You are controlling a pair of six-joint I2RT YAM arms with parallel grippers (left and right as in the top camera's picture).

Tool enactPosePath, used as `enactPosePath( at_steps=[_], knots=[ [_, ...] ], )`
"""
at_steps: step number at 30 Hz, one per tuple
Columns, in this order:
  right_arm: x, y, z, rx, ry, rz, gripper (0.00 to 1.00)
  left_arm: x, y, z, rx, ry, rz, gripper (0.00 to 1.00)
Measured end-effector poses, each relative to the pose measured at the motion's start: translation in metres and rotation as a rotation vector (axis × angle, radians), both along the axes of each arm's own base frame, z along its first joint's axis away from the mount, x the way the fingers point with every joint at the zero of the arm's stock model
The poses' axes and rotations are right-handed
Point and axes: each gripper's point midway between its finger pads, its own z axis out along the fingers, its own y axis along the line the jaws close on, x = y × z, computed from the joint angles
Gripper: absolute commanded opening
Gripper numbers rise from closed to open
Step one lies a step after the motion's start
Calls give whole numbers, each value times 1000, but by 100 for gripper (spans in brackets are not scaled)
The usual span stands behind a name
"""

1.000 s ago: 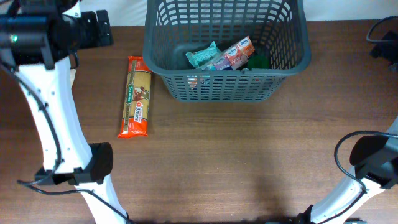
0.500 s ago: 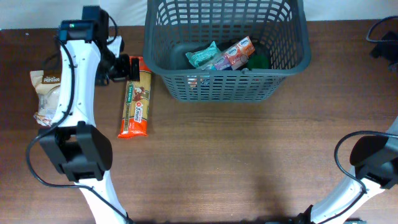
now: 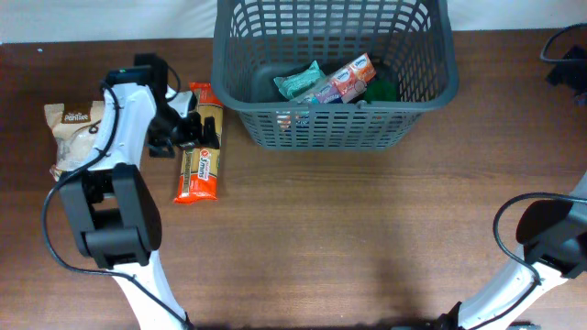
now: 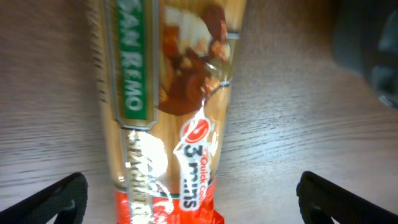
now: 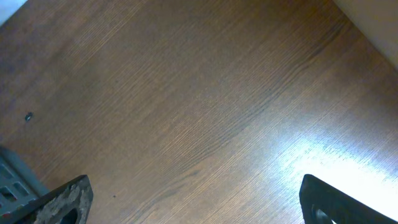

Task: Pack container
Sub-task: 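Lower the left gripper over the San Remo spaghetti packet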

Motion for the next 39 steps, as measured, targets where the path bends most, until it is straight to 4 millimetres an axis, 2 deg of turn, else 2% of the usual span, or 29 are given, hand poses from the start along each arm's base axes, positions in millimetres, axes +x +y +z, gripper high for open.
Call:
enactPosePath(
  at_steps=[3, 9, 12, 17, 27, 32, 39],
  knots=[
    [0, 0, 0, 0, 0, 0, 99, -2, -7, -7, 44, 5, -20, 99],
    [0, 0, 0, 0, 0, -1, 99, 7, -31, -9, 135, -42, -94, 99],
    [0, 0, 0, 0, 0, 0, 99, 8, -36, -9, 169, -49, -95, 99],
    [0, 0, 0, 0, 0, 0, 99, 9, -31, -12, 200, -44, -73, 99],
    [0, 0, 0, 0, 0, 0, 99, 8, -21, -33, 255, 2, -61, 99],
    [0, 0, 0, 0, 0, 0, 98, 13, -19, -35, 256, -18, -54, 99],
    [0, 0, 0, 0, 0, -1, 99, 14, 2, -35, 255, -12, -8, 99]
  ],
)
